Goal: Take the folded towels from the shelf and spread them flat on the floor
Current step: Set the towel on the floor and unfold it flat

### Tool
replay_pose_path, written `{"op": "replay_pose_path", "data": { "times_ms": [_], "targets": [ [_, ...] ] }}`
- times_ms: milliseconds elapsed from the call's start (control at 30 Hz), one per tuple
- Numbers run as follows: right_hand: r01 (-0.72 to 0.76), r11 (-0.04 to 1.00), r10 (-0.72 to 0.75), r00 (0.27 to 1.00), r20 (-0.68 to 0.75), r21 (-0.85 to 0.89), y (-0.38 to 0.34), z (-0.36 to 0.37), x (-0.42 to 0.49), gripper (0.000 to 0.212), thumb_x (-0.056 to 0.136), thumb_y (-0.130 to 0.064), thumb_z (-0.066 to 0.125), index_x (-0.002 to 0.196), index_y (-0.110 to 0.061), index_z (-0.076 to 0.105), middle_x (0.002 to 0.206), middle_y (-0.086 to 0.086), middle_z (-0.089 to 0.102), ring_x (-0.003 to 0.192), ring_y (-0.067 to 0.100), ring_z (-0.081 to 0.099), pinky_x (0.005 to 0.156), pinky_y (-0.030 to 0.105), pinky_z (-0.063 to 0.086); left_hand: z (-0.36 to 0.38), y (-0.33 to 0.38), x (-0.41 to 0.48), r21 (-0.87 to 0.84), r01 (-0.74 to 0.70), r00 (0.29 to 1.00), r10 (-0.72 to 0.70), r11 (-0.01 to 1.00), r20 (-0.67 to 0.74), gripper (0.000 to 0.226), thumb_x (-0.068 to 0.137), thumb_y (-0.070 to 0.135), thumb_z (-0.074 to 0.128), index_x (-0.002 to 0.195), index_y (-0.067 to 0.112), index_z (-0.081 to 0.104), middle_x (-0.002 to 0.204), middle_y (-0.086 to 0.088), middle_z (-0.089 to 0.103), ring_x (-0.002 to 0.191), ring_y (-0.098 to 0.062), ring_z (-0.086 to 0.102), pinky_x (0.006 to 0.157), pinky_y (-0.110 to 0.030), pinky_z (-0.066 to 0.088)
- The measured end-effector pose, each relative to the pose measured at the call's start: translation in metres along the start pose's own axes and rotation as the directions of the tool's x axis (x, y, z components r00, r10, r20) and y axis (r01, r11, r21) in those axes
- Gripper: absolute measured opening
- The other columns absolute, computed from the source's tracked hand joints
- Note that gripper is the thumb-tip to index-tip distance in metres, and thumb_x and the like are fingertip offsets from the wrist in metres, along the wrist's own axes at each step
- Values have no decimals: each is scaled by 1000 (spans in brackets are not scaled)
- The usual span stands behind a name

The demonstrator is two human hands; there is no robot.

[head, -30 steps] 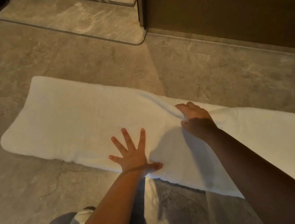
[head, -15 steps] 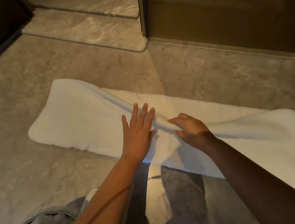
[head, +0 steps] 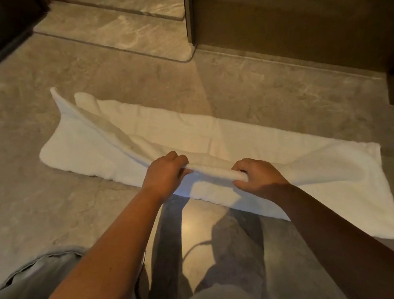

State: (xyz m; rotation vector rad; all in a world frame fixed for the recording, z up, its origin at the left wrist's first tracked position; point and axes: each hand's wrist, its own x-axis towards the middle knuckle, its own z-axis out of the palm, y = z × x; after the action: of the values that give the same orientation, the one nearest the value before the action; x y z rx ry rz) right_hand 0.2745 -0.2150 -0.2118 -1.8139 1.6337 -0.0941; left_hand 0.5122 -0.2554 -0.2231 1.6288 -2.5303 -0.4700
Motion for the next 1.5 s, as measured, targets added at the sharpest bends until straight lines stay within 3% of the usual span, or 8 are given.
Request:
{"op": "replay_pose_path", "data": {
  "times_ms": [200, 400, 700, 967, 1167, 1267, 1367, 1500],
  "targets": [
    [-1, 1000, 0, 999, -45, -12, 4, 17, -30, 35, 85, -34, 62, 113, -14, 58, 113, 7, 64, 105, 22, 59, 86, 21, 37, -3, 7, -40, -95, 90, 996, -87, 991, 30, 30, 91, 33, 54, 109, 10, 62, 102, -12, 60, 92, -27, 58, 72, -29, 42],
    [-38, 993, 31, 997, -67, -108, 19, 30, -62, 35, 86, -32, 61, 113, -11, 57, 114, 10, 64, 103, 27, 60, 88, 30, 42, 7, 14, -55, -154, 142, 984, -123, 978, 126, 30, 91, 33, 53, 109, 10, 62, 106, -11, 61, 93, -26, 59, 79, -30, 44],
    [-66, 974, 39, 991, -126, -216, 31, 46, -98, 30, 83, -34, 62, 105, -13, 62, 107, 11, 67, 93, 30, 61, 72, 29, 38, 33, 3, -87, -469, 190, 972, -98, 863, 214, 12, 80, 24, 69, 72, 20, 62, 63, 12, 56, 57, -3, 49, 51, -7, 37],
    [-216, 976, 216, 976, -12, -10, 30, 110, -162, 23, 86, -33, 60, 94, -12, 65, 99, 9, 64, 86, 21, 55, 67, 26, 34, 66, -3, -143, -458, 221, 924, -34, 861, 382, 10, 77, 20, 74, 72, 12, 71, 68, 1, 63, 61, -6, 55, 57, -17, 38],
    [-271, 960, 268, 962, 60, 66, 7, 159, -190, 16, 87, -28, 58, 85, -14, 65, 87, 7, 57, 84, 23, 53, 70, 32, 37, 83, -16, -182, -429, 323, 855, -66, 844, 515, 29, 74, 18, 76, 51, 24, 59, 58, 0, 55, 58, -14, 50, 62, -29, 38],
    [-254, 958, 264, 962, -64, 133, 2, 177, -199, 21, 86, -22, 61, 89, -2, 67, 92, 18, 66, 88, 31, 59, 68, 28, 34, 87, -7, -184, -403, 274, 817, 10, 873, 577, 12, 75, 24, 75, 68, 18, 68, 69, -1, 60, 69, -16, 55, 68, -29, 42],
    [-216, 963, 237, 964, -124, 161, 1, 181, -202, 21, 86, -20, 62, 88, 0, 67, 91, 20, 67, 87, 32, 60, 66, 22, 29, 88, 15, -182, -404, 186, 807, 95, 896, 582, 37, 68, 38, 68, 94, 12, 70, 89, -2, 65, 82, -14, 57, 71, -24, 43],
    [-152, 987, 156, 984, -82, 47, 10, 180, -201, 28, 90, -29, 57, 97, -3, 65, 100, 16, 66, 93, 29, 58, 67, 19, 27, 97, 48, -183, -382, 86, 784, 174, 920, 596, 38, 62, 39, 54, 86, 13, 68, 79, 2, 58, 75, -12, 53, 63, -23, 38]
  ]
}}
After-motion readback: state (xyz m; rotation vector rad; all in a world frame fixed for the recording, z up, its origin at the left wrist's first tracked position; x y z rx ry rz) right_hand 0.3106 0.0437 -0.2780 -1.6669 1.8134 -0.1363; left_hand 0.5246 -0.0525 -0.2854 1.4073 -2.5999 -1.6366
